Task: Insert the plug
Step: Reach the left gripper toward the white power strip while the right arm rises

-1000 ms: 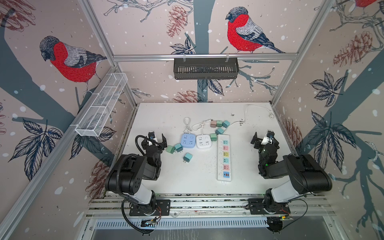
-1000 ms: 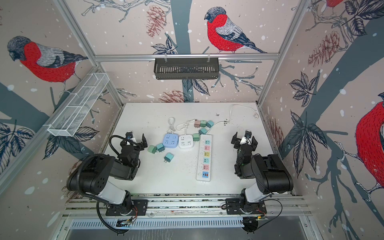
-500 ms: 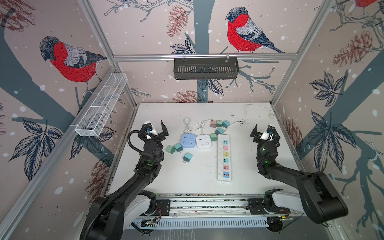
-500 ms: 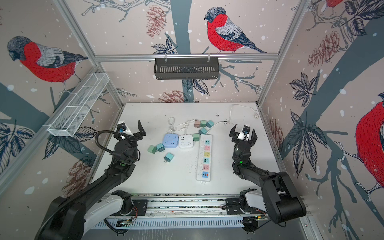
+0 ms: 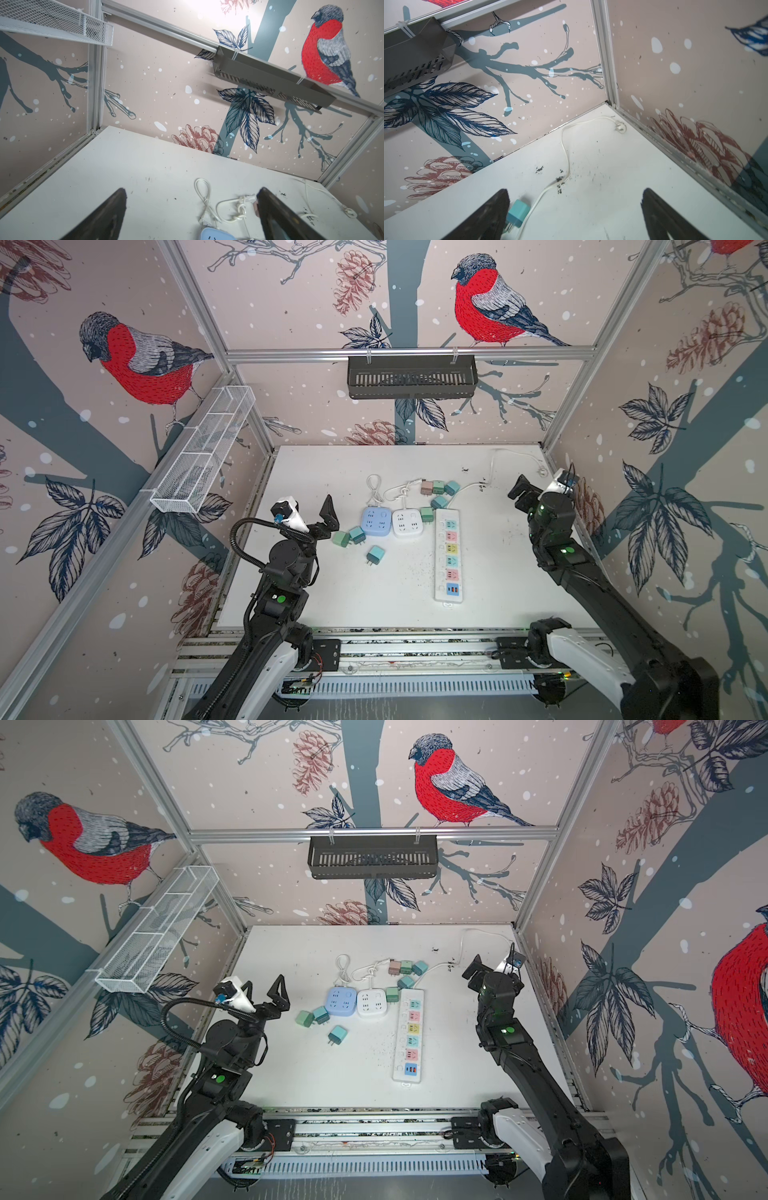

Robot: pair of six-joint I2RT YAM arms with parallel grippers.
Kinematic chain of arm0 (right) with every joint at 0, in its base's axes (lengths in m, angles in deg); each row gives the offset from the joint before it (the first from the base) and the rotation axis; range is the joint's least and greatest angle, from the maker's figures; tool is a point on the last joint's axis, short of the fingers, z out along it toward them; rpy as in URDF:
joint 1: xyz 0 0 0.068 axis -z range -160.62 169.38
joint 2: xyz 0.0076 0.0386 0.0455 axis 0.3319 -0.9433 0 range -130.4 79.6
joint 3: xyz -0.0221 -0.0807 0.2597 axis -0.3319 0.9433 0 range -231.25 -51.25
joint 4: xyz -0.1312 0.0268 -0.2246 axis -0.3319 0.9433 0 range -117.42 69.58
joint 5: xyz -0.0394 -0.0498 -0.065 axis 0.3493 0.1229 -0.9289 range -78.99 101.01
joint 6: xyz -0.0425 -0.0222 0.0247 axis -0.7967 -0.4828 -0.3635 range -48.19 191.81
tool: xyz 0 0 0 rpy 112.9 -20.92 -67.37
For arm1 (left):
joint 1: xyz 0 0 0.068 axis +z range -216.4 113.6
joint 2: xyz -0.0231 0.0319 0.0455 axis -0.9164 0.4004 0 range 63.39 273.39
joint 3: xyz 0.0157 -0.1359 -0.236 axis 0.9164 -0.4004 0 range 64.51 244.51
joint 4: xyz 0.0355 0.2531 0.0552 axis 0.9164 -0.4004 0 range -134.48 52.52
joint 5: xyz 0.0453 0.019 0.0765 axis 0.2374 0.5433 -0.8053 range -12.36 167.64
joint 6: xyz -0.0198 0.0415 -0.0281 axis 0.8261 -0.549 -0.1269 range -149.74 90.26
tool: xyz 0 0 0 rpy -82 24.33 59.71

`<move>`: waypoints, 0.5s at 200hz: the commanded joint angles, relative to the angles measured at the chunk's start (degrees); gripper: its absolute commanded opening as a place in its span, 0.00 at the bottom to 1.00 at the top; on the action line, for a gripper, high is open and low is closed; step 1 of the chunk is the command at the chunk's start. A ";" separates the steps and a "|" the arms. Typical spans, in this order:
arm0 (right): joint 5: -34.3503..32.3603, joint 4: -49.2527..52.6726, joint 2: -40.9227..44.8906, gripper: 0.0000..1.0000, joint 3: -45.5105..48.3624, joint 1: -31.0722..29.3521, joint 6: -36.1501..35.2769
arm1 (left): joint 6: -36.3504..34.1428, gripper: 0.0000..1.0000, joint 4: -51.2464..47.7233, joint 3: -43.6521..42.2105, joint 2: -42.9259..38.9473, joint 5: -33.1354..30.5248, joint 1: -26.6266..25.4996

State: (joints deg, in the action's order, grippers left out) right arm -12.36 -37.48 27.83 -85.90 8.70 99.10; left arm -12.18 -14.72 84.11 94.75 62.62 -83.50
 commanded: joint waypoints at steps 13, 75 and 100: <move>13.47 -0.23 8.55 1.00 6.15 1.87 4.28 | 4.00 0.97 -3.96 -3.13 -7.07 2.77 0.04; 24.74 3.89 2.32 0.93 3.43 -1.48 3.42 | 6.40 0.97 -12.87 -8.73 -21.56 2.58 0.00; 22.01 3.83 -3.03 0.87 2.41 -7.04 1.45 | 7.93 0.92 -13.09 -8.53 -20.76 6.46 0.05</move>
State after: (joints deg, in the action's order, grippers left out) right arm 9.27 -34.53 28.18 -82.54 5.01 102.84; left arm -6.97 -26.15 75.43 73.39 64.61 -83.50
